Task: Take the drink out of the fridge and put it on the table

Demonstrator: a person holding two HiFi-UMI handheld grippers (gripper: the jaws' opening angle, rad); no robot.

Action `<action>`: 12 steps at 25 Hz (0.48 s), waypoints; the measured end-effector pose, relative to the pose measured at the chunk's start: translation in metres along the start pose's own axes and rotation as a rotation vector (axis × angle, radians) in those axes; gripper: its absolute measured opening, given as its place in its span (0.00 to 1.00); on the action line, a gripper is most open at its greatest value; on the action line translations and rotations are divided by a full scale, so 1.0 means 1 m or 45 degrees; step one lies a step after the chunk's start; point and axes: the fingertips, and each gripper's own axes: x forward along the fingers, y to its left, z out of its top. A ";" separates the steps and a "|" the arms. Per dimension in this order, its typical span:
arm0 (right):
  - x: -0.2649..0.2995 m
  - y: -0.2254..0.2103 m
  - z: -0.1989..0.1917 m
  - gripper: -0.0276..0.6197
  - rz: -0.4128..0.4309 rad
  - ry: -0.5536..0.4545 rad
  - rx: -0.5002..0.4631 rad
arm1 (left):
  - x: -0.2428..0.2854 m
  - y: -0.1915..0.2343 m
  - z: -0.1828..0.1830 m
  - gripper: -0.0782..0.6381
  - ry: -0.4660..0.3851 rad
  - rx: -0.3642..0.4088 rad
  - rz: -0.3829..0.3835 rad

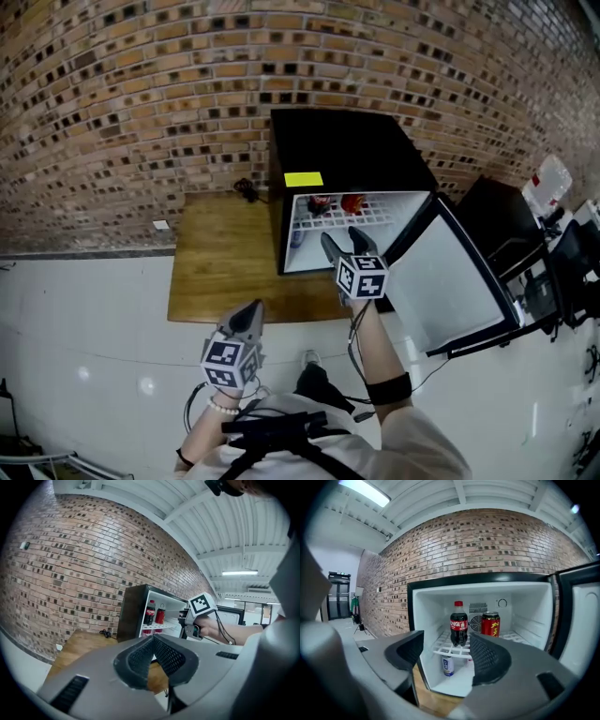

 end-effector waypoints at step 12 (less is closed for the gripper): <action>0.127 -0.038 0.020 0.66 0.090 0.074 -0.029 | 0.022 0.040 0.010 0.11 -0.053 -0.117 0.261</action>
